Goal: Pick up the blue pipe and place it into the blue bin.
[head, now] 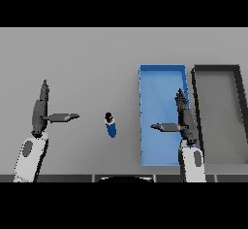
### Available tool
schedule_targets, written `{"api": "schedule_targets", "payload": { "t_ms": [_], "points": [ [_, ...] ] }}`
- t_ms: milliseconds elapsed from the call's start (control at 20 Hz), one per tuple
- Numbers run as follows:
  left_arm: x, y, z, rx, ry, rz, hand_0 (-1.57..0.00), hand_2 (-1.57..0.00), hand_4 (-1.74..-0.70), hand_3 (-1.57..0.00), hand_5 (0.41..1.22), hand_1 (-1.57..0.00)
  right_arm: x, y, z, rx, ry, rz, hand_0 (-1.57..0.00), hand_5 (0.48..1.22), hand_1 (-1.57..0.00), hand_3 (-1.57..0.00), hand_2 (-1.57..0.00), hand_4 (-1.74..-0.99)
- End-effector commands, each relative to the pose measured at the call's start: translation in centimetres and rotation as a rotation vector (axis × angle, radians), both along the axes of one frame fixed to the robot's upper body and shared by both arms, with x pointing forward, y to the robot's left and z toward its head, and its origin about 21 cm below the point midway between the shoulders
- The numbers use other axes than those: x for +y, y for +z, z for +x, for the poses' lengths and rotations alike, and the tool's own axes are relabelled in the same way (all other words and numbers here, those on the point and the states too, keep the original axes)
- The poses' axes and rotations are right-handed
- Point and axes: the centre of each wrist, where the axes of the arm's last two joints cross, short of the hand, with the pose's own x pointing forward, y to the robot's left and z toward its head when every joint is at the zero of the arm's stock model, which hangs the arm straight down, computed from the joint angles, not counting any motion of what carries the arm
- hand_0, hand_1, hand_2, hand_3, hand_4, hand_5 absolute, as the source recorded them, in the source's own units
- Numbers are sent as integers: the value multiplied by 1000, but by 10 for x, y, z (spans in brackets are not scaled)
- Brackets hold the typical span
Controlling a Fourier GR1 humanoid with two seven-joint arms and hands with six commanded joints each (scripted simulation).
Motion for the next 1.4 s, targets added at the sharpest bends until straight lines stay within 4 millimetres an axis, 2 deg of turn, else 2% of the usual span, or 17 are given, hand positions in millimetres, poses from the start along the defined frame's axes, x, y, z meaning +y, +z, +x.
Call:
{"api": "schedule_targets", "payload": {
  "t_ms": [0, 250, 300, 400, 500, 750, 850, 950, 1200, 1350],
  "points": [
    [0, 0, -1, -6, -1, 1, 1, 1, -1074, 1, 591, 1, 0, 0, -1, -2, -1, 1, 1, 617, 1, 1, 1, -1225],
    [3, -3, -10, -13, -4, 3, 1, 1, -1074, 1, 591, 1, 2, -1, -12, -15, 3, 2, 1, 617, 1, 1, 1, -1225],
    [13, 7, -12, -10, -171, 81, 1, 1, -1074, 1, 591, 1, -3, 3, -17, -63, 62, -85, 1, 617, 1, 1, 1, -1225],
    [31, 14, -16, 18, -328, 139, 1, 1, -1074, 1, 589, 1, -9, 9, -29, -103, 119, -182, 1, 618, 1, 1, 1, -1225],
    [34, 18, -15, 36, -387, 153, 1, 1, -1077, 1, 588, 1, -7, 10, -36, -91, 145, -225, 1, 620, 1, 1, 1, -1223],
    [34, 19, -21, 45, -463, 144, 1, 1, -1086, 1, 605, 1, -6, 12, -37, -65, 122, -281, 1, 597, 1, 1, 1, -1185],
    [25, 19, -28, 45, -557, 126, 1, 1, -1096, 1, 583, 1, -3, 17, -33, -81, 137, -281, 1, 600, 1, 1, 1, -1187],
    [18, 22, -33, 57, -641, 127, 1, 1, -1102, 1, 554, 1, -3, 10, -33, -73, 147, -281, 1, 607, 1, 1, 1, -1198],
    [-19, 8, -49, 101, -790, 109, 1, 1, -1170, 1, 490, 1, -6, 15, -39, -96, 147, -286, 1, 613, 1, 1, 1, -1211],
    [-44, 1, -52, 92, -812, 137, 1, 1, -1181, 1, 469, 1, 2, 16, -35, -74, 151, -277, 1, 618, 1, 1, 1, -1221]
  ]
}}
